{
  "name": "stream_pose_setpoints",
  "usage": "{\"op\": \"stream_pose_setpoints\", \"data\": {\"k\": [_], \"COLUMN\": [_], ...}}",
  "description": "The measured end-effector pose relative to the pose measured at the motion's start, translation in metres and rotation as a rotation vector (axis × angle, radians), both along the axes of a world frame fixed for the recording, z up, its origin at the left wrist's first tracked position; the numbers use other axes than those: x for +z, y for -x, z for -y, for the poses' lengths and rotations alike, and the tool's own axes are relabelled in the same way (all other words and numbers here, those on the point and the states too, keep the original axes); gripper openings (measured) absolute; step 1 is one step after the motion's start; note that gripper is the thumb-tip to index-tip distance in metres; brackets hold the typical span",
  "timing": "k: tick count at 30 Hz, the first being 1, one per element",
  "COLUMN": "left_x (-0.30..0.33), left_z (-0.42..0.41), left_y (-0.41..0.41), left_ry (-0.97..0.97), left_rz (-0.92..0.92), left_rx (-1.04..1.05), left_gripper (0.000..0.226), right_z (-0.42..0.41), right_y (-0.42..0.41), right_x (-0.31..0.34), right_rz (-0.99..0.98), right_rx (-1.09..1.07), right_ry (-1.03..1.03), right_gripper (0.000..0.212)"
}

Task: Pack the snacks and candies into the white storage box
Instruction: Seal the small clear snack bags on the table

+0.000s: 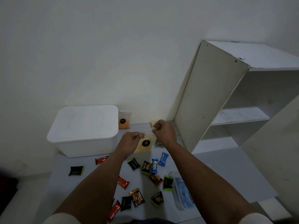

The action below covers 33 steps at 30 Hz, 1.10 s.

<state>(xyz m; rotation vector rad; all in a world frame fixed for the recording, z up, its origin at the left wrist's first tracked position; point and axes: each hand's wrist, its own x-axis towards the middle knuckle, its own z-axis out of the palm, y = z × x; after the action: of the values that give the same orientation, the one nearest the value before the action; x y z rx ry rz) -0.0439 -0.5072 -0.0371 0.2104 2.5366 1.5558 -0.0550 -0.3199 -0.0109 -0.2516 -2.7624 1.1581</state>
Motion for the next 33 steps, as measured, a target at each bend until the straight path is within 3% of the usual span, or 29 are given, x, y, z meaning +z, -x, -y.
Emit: {"op": "stream_pose_setpoints", "data": {"k": [6,9,14,25,33], "left_x": [0.002,0.004,0.004,0.014,0.025], "left_z": [0.003,0.002,0.002,0.005,0.001], "left_y": [0.002,-0.001,0.002,0.000,-0.001], "left_ry": [-0.049,-0.140,-0.221,-0.187,-0.057], "left_rz": [-0.009,0.054,0.154,0.133,0.067], "left_rx": [-0.013,-0.008,0.028,0.003,-0.060], "left_gripper": [0.022,0.023,0.030,0.028,0.029], "right_z": [-0.005,-0.007,-0.006,-0.012,-0.010], "right_y": [0.003,0.004,-0.002,-0.001,0.003], "right_x": [0.000,0.002,0.005,0.003,0.016], "right_rz": [0.118,0.149,0.146,0.194,0.241], "right_rx": [0.056,0.085,0.257,0.340,0.393], "right_ry": [0.196,0.307,0.480,0.396,0.310], "right_gripper": [0.017,0.005,0.025,0.016,0.014]}}
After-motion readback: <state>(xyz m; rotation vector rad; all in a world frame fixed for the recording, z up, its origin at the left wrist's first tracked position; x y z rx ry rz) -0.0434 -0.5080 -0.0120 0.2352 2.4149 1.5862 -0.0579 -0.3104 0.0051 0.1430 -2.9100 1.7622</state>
